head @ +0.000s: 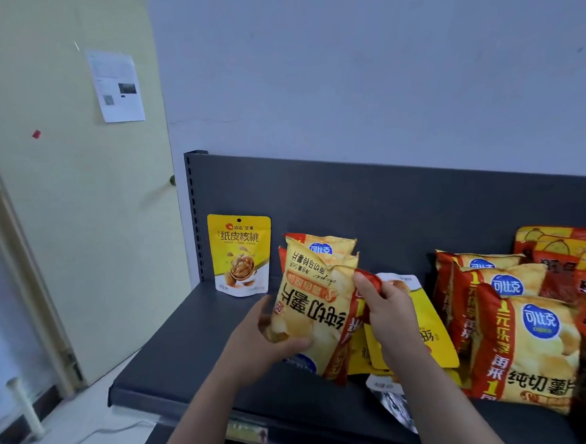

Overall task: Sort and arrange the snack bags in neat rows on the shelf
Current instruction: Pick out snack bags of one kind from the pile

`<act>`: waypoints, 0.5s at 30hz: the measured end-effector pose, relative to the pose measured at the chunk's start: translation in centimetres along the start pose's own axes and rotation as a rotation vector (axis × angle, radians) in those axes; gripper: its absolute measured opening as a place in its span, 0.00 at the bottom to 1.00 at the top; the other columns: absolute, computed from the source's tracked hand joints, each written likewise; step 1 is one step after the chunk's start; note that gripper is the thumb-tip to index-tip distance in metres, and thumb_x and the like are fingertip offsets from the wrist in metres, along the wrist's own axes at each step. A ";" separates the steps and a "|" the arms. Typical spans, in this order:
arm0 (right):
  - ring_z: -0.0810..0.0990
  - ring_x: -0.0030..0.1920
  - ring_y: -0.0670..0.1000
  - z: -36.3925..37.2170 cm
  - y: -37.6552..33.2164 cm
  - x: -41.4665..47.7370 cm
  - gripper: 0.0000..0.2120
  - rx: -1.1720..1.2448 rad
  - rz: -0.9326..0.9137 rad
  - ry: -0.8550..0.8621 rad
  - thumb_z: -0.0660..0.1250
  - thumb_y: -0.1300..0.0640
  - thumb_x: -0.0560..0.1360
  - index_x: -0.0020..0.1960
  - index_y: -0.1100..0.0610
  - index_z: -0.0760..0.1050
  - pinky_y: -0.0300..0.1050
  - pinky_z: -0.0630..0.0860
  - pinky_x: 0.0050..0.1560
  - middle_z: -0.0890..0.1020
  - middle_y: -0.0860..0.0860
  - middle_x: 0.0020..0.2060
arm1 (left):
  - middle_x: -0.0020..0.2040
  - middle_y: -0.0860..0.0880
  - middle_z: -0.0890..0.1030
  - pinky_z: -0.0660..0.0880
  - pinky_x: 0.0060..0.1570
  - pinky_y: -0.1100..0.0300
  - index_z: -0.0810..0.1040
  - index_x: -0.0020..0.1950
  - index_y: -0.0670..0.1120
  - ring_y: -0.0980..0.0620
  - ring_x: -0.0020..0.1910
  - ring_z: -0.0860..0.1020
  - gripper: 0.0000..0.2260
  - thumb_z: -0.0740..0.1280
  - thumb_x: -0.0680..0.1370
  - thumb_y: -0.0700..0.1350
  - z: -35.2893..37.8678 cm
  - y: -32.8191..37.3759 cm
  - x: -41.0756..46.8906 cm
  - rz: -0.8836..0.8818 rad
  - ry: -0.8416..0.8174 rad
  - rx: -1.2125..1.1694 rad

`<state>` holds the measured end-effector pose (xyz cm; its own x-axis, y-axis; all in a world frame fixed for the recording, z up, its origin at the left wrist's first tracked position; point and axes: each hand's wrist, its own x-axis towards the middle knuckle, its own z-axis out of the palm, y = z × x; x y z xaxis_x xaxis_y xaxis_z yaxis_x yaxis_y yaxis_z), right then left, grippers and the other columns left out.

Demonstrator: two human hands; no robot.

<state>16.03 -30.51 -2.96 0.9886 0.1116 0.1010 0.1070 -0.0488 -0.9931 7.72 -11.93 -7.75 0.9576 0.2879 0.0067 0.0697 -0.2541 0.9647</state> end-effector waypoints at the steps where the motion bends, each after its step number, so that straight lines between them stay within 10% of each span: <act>1: 0.85 0.37 0.52 0.1 0.1 0.0 0.15 0.013 0.013 0.012 0.65 0.49 0.78 0.43 0.61 0.79 0.51 0.82 0.41 0.85 0.52 0.34 | 0.61 0.54 0.80 0.78 0.58 0.51 0.64 0.74 0.56 0.56 0.56 0.81 0.52 0.82 0.54 0.63 -0.3 -0.5 0.0 -0.014 0.005 0.004; 6: 0.85 0.38 0.50 -0.1 0.8 -0.7 0.15 0.236 0.095 0.079 0.63 0.49 0.80 0.47 0.60 0.80 0.46 0.80 0.39 0.86 0.53 0.37 | 0.61 0.54 0.75 0.74 0.50 0.59 0.62 0.72 0.52 0.55 0.56 0.77 0.46 0.82 0.60 0.54 -1.2 -0.7 0.1 -0.040 0.211 -0.166; 10: 0.85 0.43 0.51 1.1 1.7 -1.6 0.14 0.380 0.158 0.050 0.61 0.51 0.81 0.51 0.59 0.80 0.50 0.80 0.47 0.86 0.54 0.43 | 0.52 0.51 0.85 0.78 0.44 0.62 0.75 0.62 0.45 0.54 0.49 0.83 0.32 0.80 0.61 0.52 -0.5 -0.2 -0.2 -0.023 0.001 -0.366; 15: 0.77 0.61 0.50 0.7 3.4 -2.5 0.19 0.122 0.081 0.138 0.65 0.56 0.79 0.69 0.51 0.70 0.48 0.74 0.59 0.77 0.51 0.63 | 0.48 0.50 0.86 0.80 0.39 0.63 0.78 0.57 0.47 0.49 0.48 0.84 0.29 0.83 0.59 0.46 -2.6 0.1 -0.4 0.055 0.070 -0.306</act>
<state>13.90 -30.29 -6.67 0.9995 -0.0256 0.0189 0.0207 0.0697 -0.9974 6.66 -9.71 -6.95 0.9355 0.3467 0.0686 -0.0790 0.0159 0.9968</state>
